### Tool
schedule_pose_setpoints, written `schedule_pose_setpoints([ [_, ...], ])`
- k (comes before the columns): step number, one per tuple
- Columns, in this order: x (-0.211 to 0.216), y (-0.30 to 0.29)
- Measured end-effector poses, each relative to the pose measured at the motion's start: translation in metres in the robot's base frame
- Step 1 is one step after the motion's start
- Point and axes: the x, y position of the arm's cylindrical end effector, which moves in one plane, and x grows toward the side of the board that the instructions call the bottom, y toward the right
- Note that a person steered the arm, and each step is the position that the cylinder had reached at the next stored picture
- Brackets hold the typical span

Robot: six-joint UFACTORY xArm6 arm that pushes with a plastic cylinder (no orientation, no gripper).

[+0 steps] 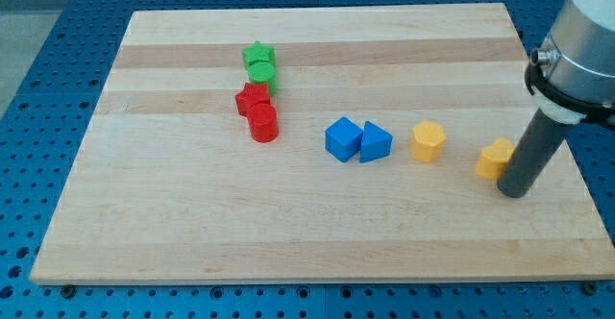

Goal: Move arm to the bottom of red circle

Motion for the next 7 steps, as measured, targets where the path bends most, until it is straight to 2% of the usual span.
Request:
schedule_pose_setpoints([
  [3,-0.032,0.002],
  [4,-0.032,0.003],
  [5,-0.01,0.005],
  [6,0.027,-0.037],
  [7,0.035,-0.126],
])
